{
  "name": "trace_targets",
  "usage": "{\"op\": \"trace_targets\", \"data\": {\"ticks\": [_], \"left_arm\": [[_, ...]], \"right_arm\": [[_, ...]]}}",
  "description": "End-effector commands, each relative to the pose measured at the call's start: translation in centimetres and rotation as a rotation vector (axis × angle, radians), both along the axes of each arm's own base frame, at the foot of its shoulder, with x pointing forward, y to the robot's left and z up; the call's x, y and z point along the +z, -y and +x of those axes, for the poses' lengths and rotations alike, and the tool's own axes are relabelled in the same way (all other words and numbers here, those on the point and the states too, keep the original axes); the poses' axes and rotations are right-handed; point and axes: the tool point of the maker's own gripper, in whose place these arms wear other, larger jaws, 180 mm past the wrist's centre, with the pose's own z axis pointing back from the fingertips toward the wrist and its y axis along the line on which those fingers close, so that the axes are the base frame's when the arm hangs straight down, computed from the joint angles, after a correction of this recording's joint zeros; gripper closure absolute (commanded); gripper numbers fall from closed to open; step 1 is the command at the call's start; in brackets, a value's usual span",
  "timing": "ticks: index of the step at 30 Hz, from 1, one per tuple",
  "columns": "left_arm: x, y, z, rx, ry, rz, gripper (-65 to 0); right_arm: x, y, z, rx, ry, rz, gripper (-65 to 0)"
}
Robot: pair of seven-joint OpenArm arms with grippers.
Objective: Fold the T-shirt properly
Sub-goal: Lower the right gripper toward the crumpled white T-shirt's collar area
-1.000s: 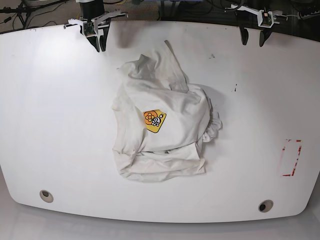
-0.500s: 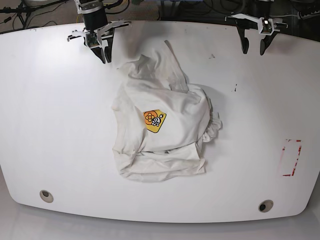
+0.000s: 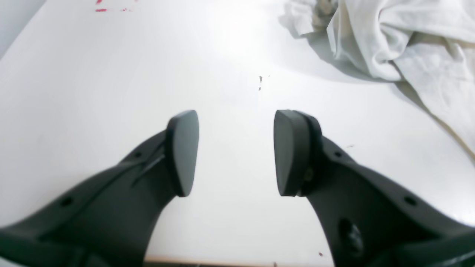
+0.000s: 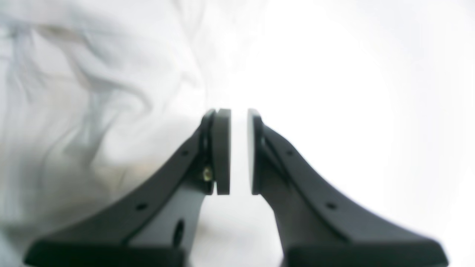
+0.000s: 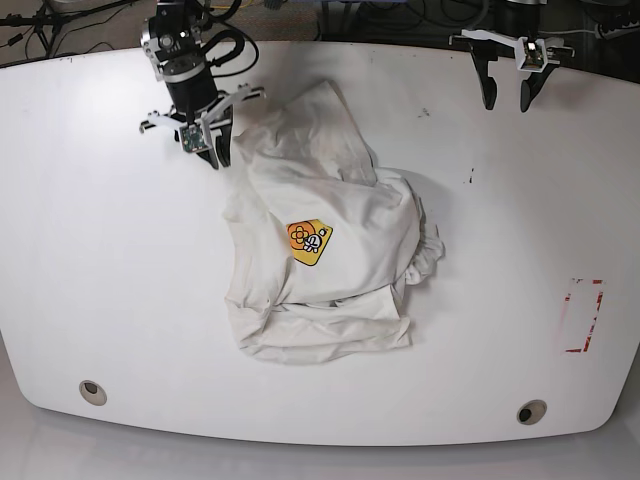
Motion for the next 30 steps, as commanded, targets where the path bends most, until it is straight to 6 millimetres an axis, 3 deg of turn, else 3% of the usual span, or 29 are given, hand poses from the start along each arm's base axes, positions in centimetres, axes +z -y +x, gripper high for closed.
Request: {"op": "trace_targets", "data": {"ticks": [1,3,15,30], "left_arm": [[0.8,0.2,0.0,-0.007,0.03,0.001,-31.6],[0.9,0.2,0.2,-0.01,0.035,0.0,-32.2],[1.5,0.9,1.8,-0.029,0.08,-0.008,-31.1],[1.3,1.2,1.7,-0.036,0.07,-0.011,-30.9]], "right_arm": [[2.0,-0.4,1.4,0.016,0.073,0.014,-8.0],[2.0,-0.4,1.8,0.018,0.069,0.012,-9.4],[2.6,-1.0,3.8,0.037,0.031,-0.003,-37.3],[3.8,-3.8,5.7,0.115,0.049,-0.001,-41.3]]}}
